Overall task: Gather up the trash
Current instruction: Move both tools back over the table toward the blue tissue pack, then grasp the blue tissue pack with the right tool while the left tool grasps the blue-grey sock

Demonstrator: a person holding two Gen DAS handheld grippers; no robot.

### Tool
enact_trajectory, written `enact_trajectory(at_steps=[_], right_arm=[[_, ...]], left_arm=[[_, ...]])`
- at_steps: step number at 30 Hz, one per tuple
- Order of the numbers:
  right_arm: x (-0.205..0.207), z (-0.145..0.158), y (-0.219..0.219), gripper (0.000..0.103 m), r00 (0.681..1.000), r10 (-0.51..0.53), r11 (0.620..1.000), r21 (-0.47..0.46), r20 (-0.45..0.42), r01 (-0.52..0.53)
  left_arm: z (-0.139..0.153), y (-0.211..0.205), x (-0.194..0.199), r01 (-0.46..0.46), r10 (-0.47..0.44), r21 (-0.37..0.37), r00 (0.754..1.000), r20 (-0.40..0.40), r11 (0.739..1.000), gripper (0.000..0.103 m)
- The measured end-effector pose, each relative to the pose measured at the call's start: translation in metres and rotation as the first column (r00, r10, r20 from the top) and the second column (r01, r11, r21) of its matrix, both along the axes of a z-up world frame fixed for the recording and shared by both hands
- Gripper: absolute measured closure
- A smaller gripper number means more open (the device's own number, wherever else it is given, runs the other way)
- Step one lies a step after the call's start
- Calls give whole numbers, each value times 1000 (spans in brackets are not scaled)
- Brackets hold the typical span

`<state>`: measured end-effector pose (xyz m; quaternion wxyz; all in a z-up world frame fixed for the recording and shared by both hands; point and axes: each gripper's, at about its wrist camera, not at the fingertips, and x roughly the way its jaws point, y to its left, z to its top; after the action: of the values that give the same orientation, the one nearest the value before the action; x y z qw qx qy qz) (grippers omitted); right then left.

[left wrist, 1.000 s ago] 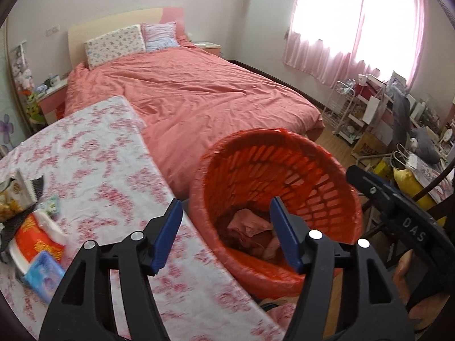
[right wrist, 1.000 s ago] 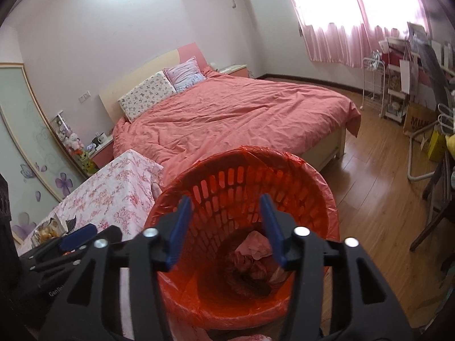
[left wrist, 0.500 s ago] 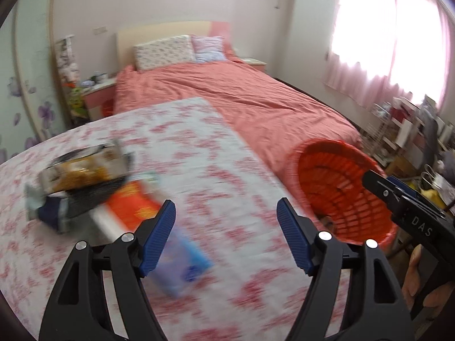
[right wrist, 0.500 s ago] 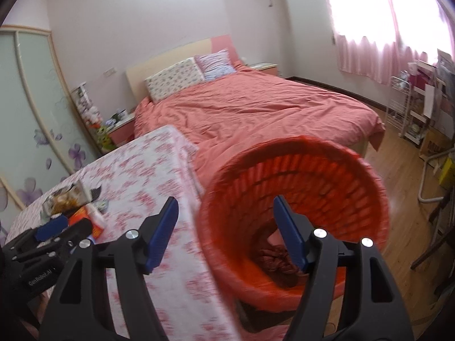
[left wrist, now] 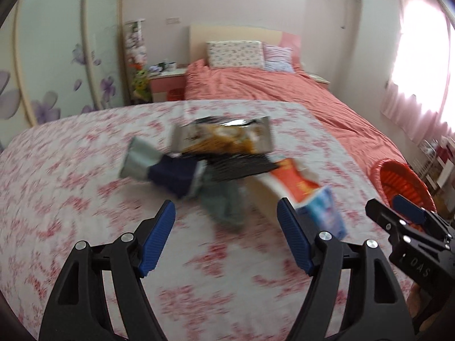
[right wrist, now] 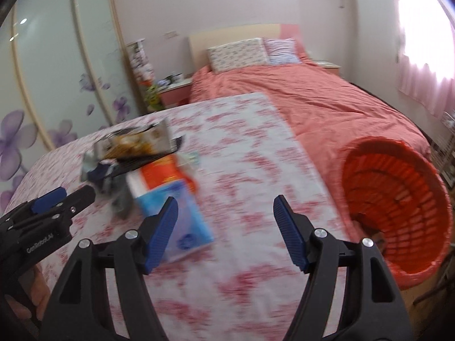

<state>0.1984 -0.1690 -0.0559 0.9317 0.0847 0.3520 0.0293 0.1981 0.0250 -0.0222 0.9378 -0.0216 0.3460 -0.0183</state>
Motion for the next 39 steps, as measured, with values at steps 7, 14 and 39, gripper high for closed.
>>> enact_trajectory(at_steps=[7, 14, 39], right_arm=[[9, -18, 39, 35, 995, 91, 996, -15, -48, -91], [29, -36, 43, 36, 990, 77, 997, 25, -116, -74], [52, -45, -1, 47, 967, -145, 987, -101, -208, 126]], left_arm=[[-9, 32, -10, -47, 46, -34, 999, -29, 998, 30], [-15, 44, -16, -56, 54, -49, 998, -42, 997, 30], [-25, 59, 10, -80, 76, -45, 994, -77, 996, 30]])
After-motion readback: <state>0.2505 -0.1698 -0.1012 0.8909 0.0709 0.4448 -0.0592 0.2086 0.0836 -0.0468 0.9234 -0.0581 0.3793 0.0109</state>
